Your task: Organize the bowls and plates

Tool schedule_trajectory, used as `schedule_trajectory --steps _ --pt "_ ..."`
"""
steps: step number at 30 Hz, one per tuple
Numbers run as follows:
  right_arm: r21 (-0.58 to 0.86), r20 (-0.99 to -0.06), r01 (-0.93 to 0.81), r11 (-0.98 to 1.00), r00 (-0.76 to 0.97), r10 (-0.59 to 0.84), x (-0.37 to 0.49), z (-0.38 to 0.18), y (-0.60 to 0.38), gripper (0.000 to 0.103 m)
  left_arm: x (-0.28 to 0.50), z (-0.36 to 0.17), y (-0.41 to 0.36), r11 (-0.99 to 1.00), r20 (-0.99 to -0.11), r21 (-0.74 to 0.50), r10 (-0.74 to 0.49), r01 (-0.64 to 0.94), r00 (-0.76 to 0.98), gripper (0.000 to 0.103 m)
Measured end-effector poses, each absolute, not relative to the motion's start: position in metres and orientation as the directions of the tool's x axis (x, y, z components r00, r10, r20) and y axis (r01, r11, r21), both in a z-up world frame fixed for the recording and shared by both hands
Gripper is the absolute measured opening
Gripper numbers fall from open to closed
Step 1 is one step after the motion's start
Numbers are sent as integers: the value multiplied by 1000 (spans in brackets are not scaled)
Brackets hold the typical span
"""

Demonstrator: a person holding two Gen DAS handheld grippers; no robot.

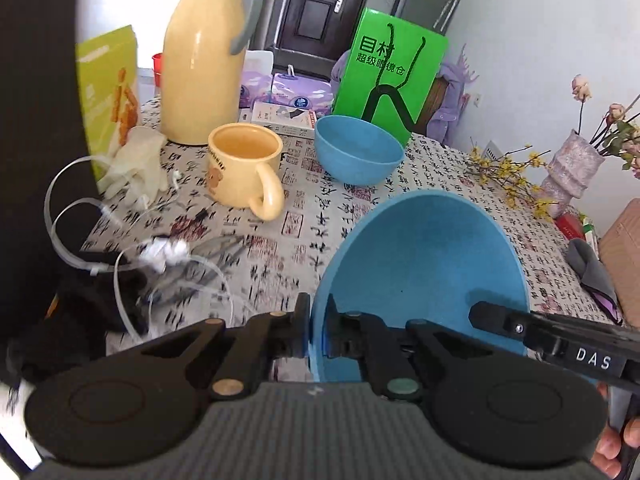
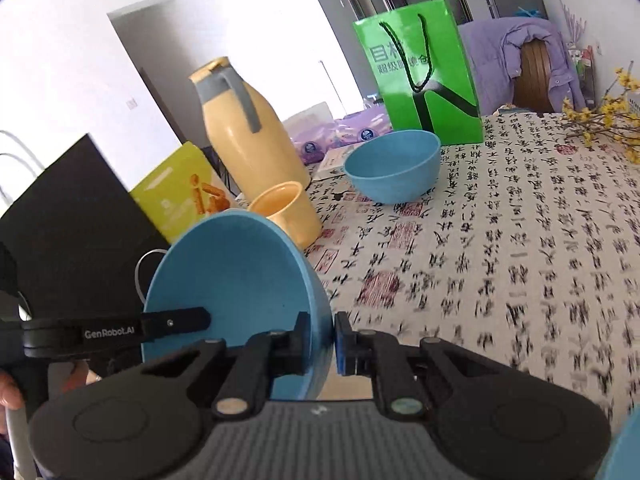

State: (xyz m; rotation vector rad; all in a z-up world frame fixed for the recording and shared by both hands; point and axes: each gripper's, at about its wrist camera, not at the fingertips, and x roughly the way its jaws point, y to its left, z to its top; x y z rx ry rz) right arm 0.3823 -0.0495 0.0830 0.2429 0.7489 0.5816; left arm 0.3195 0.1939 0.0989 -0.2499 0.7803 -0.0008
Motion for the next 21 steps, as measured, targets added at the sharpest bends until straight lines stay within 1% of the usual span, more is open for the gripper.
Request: schedule_trajectory --steps 2,7,11,14,17,21 --pt "399 -553 -423 814 597 581 355 84 -55 12 294 100 189 968 -679 -230 -89 -96 729 6" --pt "412 -517 -441 798 608 603 298 83 -73 12 234 86 173 961 -669 -250 -85 -116 739 6" --pt "366 -511 -443 818 639 575 250 72 -78 12 193 72 160 957 -666 -253 -67 -141 743 6" --pt "320 -518 -455 831 651 555 225 65 -79 11 179 69 163 952 -661 -271 -79 -140 746 6" --pt "363 -520 -455 813 626 582 223 61 -87 11 177 70 160 953 -667 -270 -83 -136 740 6" --pt "348 -494 -456 819 654 573 219 66 -95 11 179 77 146 960 -652 -253 -78 -119 754 6"
